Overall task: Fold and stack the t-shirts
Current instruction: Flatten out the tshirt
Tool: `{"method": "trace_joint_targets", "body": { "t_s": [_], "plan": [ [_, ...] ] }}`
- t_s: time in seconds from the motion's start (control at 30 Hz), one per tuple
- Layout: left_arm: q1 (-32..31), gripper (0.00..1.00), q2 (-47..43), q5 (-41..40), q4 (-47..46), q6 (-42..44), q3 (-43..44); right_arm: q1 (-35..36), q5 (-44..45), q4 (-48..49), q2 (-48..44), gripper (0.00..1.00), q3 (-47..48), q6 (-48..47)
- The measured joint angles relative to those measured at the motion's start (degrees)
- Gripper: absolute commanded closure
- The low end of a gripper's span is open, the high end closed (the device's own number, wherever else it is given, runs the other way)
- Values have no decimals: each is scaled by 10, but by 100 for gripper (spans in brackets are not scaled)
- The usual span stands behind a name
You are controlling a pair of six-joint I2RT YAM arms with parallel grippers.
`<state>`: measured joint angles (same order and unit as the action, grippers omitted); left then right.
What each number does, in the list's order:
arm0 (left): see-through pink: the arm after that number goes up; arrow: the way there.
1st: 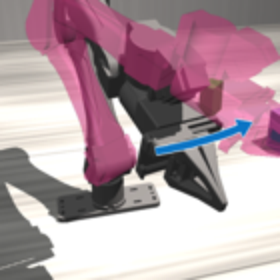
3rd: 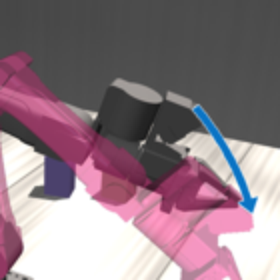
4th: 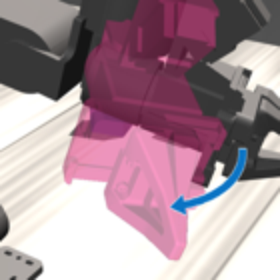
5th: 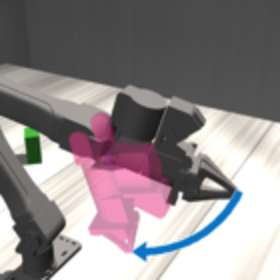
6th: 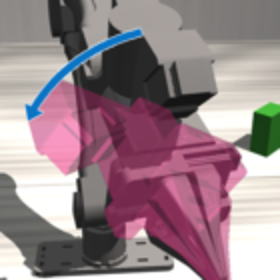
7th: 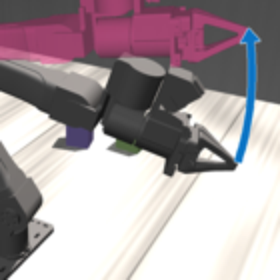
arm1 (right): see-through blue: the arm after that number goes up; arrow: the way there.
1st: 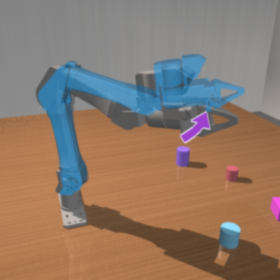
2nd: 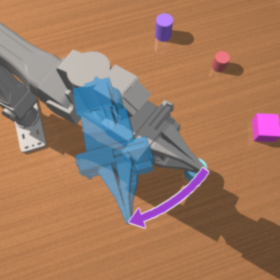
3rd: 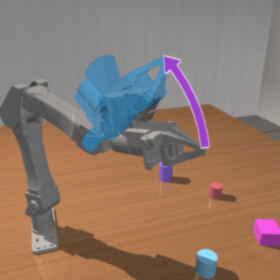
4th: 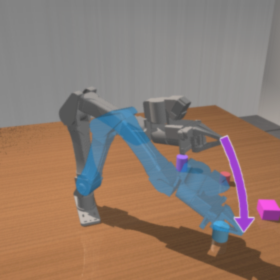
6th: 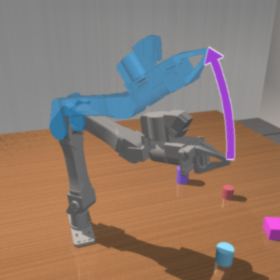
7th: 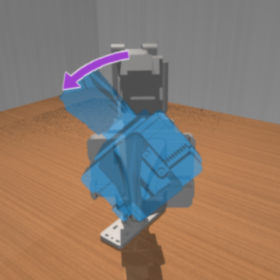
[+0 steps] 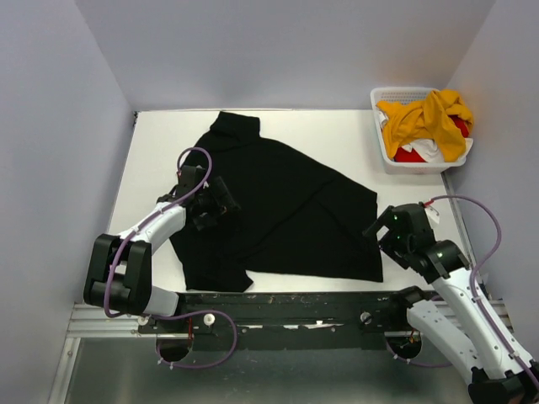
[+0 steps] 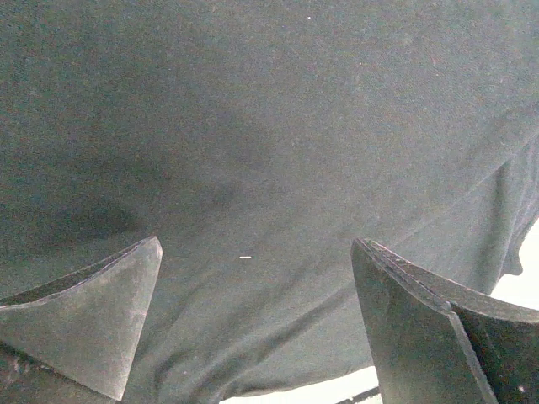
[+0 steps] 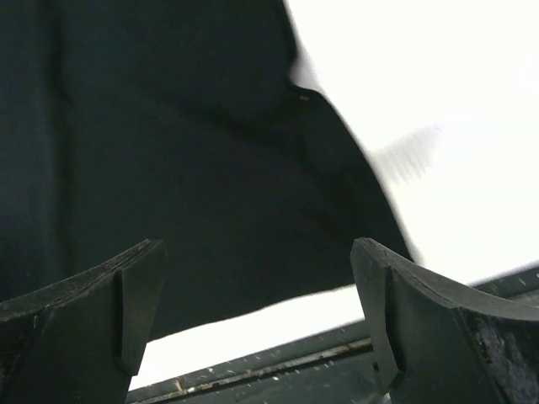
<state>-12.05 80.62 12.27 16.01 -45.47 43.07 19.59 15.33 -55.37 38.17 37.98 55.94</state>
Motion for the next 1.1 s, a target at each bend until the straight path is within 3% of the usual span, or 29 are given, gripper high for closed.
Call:
{"method": "trace_joint_targets", "body": {
  "t_s": [0.17,0.4,0.77,1.1],
  "plan": [
    [0,2,9,25,3,7,11,0,-57,164,63,0,-28,-49],
    [0,1,98,98,-12,16,49,-1,-83,364,377,0,13,-83],
    [1,2,272,159,54,33,259,-60,-89,491,595,0,158,-101],
    [4,2,395,105,179,77,523,-97,-83,505,688,0,271,-152]
  ]
}}
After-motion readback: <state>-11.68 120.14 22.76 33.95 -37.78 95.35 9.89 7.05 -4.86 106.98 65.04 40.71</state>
